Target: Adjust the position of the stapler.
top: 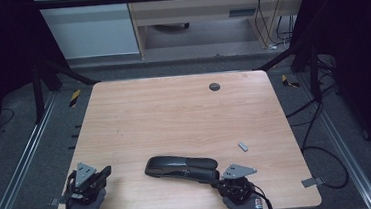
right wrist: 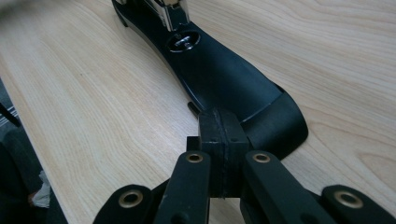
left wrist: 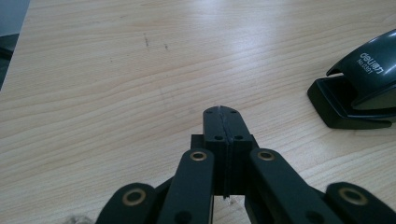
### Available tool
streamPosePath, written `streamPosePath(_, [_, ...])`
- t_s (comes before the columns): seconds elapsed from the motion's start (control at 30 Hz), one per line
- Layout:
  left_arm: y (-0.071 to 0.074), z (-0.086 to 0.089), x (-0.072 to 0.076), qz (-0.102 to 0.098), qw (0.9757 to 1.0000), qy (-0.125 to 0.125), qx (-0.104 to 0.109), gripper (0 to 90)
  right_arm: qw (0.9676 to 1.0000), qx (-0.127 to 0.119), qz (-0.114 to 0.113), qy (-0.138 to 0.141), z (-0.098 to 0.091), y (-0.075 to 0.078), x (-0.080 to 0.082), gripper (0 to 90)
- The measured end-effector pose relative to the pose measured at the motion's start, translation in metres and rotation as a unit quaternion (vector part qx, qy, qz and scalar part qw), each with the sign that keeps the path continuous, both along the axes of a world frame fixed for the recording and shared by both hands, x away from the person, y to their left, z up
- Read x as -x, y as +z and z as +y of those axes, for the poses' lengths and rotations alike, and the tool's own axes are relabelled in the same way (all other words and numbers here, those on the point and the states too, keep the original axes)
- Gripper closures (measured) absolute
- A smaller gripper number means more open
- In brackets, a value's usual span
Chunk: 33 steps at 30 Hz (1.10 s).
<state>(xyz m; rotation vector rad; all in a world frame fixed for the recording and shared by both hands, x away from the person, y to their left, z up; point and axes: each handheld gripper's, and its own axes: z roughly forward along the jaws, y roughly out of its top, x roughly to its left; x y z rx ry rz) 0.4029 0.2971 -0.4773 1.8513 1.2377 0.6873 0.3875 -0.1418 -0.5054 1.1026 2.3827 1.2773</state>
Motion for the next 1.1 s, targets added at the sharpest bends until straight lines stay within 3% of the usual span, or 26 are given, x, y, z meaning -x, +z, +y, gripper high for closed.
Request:
streamPosePath(0.4, [0.000,-0.001,0.000,0.002,1.0000,-0.004,-0.002,89.7,1.0000,0.006,-0.003,-0.005,-0.002,0.001,-0.003,90.0])
streamPosePath(1.1, [0.000,-0.003,0.000,0.000,0.9999,-0.008,-0.006,89.6,0.9992,0.008,-0.017,-0.037,-0.007,0.001,-0.019,90.0])
